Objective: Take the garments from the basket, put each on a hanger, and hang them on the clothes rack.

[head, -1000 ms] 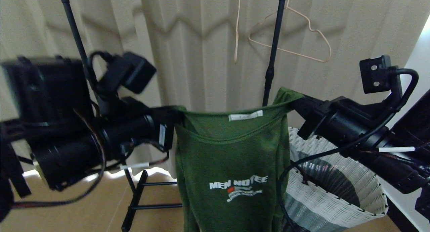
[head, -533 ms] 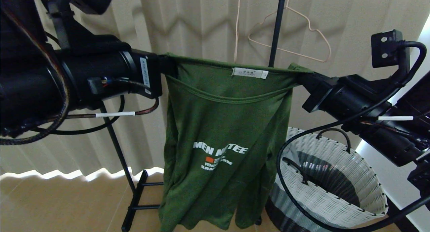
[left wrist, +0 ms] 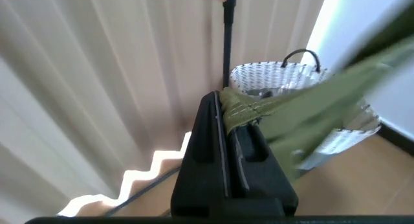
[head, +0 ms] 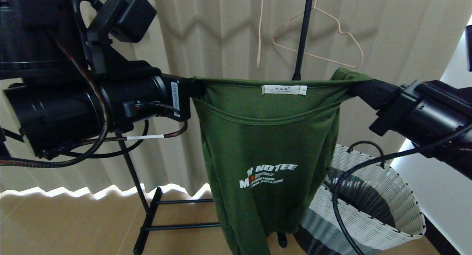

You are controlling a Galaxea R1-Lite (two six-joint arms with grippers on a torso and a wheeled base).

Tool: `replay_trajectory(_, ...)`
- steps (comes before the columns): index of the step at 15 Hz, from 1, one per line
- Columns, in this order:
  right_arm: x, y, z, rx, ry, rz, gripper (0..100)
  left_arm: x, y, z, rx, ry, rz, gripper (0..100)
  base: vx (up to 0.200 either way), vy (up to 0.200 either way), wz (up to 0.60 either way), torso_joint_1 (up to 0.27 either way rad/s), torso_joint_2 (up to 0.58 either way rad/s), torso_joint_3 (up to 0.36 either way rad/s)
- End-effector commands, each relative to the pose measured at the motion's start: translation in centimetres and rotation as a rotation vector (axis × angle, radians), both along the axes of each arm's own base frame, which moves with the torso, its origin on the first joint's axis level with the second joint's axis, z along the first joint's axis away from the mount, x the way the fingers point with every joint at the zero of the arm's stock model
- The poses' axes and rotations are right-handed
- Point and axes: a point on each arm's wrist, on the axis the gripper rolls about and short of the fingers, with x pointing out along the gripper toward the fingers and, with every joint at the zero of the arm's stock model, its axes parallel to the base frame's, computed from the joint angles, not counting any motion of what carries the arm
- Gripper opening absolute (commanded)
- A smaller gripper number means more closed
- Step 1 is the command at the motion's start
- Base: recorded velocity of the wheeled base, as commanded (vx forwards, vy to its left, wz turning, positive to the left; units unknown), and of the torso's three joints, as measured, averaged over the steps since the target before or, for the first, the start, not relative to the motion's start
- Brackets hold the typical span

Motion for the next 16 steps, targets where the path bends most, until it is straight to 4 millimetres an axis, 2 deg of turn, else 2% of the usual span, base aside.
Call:
replay_trajectory(1, -3.6, -1.3, 0.9, 0.022, -0.048, 0.126, 0, 1.3, -0.9, -0.5, -0.01, 0.028, 0.005, 0, 0.0, 0.0, 0.0, 0.0, 0.0, 0.0)
replay_trajectory(4, -4.6, -1.7, -0.2, -0.009, -0.044, 0.224, 0, 1.9, -1.4, -0.8, -0.023, 0.031, 0.005, 0, 0.0, 0.0, 0.0, 0.0, 0.0, 0.0)
replay_trajectory(8, -3.7, -1.4, -0.6, -0.023, -0.022, 0.199, 0, 1.2, -0.9, -0.6, -0.02, 0.031, 0.0, 0, 0.0, 0.0, 0.0, 0.0, 0.0, 0.0)
replay_trajectory(10, -1.1, -2.2, -1.0, -0.051, -0.007, 0.093, 0, -1.4, 0.5, 0.4, -0.002, 0.077, -0.105, 0, 0.0, 0.0, 0.0, 0.0, 0.0, 0.0)
replay_trajectory(12, 1.0, -1.9, -0.9, -0.06, -0.002, 0.05, 0, -4.5, 2.3, 1.4, 0.012, 0.157, -0.284, 0, 0.0, 0.0, 0.0, 0.0, 0.0, 0.0)
replay_trajectory(14, 3.2, -0.9, -0.8, -0.054, 0.003, 0.016, 0, -5.7, 2.9, 1.4, 0.018, 0.182, -0.327, 0, 0.0, 0.0, 0.0, 0.0, 0.0, 0.0)
replay_trajectory(16, 5.7, 0.2, -1.1, -0.04, -0.002, -0.023, 0, -6.3, 2.4, 1.4, 0.019, 0.184, -0.365, 0, 0.0, 0.0, 0.0, 0.0, 0.0, 0.0)
